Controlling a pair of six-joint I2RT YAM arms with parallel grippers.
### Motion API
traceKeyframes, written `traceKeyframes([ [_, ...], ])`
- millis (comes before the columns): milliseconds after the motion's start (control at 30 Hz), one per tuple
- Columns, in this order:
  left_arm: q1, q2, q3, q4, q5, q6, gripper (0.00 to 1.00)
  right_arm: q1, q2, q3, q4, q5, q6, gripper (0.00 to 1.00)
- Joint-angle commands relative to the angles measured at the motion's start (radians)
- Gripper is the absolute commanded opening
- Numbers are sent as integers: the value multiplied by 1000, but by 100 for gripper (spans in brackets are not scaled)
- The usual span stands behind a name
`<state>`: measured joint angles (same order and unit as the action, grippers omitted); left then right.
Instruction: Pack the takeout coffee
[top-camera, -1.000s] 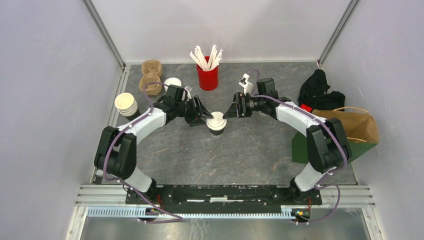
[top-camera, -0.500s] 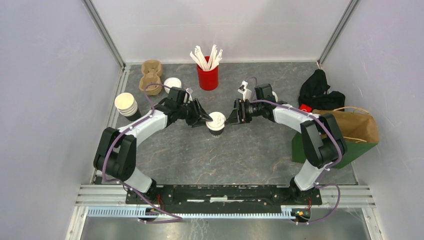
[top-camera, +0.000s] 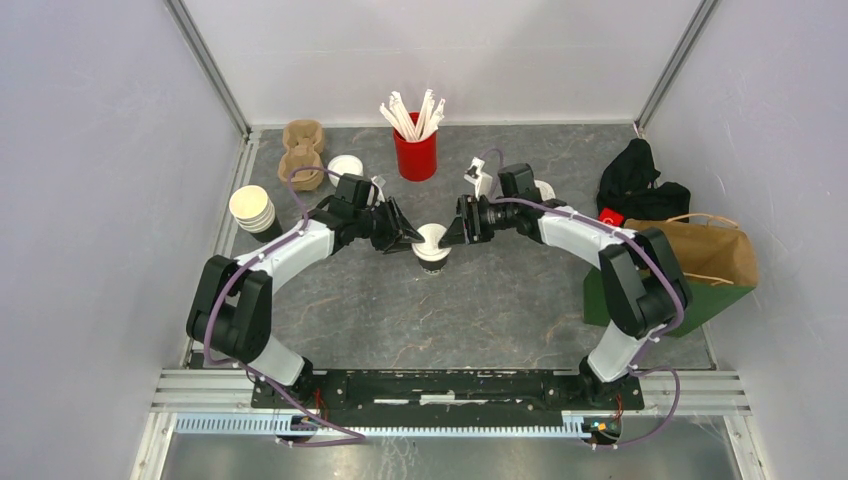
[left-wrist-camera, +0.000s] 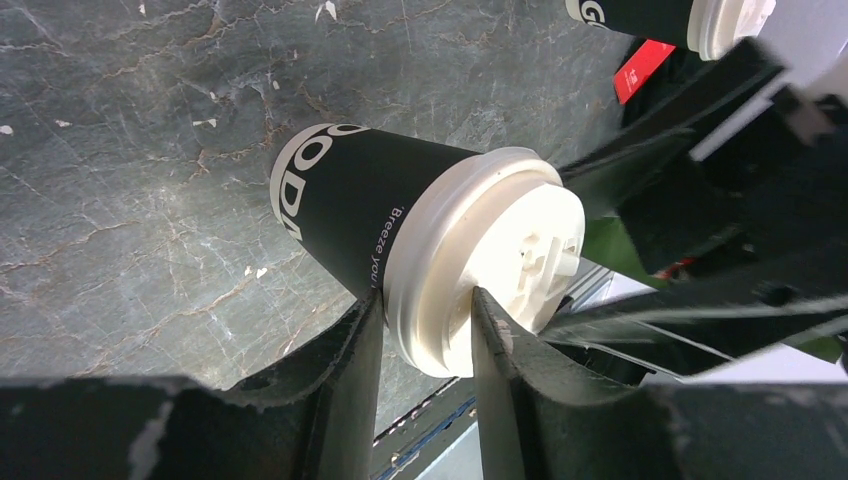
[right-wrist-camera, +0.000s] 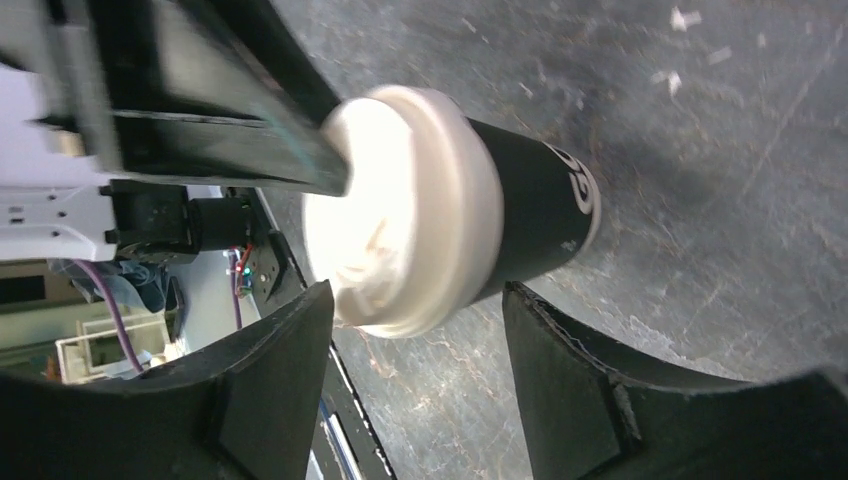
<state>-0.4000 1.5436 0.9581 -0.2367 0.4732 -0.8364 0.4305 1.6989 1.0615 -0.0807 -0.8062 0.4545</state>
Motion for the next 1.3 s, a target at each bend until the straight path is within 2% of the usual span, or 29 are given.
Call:
traceKeyframes([
  [0,1,-5,-29,-46,-71,14,42,-1,66,-56,-10,83,-71,67],
  [133,1,-21,-22,-30,-48,15,45,-4,37,-28,-19,55,-56,65],
  [200,1,-38,-13,-15,-24,7,51,-4,11,8,-24,29,-34,68],
  [333,21,-75,7,-13,13,-18,71,-17,-37,54,-90,16,-38,79],
  [400,39,-103,11,-29,16,-22,76,-38,-70,45,-105,16,-32,82],
  [500,66,-137,3,-41,18,-33,78,-72,-105,16,-98,5,-10,83],
  [567,74,-132,-3,-36,27,-43,76,-76,-108,1,-84,-2,5,81],
  [700,73,-92,-10,-38,37,-61,51,-76,-81,-8,-45,-14,48,64],
  [767,73,-79,-12,-34,44,-68,45,-75,-63,-10,-22,-20,66,57],
  [867,74,-49,-3,-49,62,-67,39,-65,-33,-12,-7,-37,74,53],
  [967,73,-43,-9,-42,71,-70,35,-55,-12,-29,14,-48,81,53],
  [1267,72,-26,-22,-26,87,-72,33,-39,16,-41,55,-70,107,49],
])
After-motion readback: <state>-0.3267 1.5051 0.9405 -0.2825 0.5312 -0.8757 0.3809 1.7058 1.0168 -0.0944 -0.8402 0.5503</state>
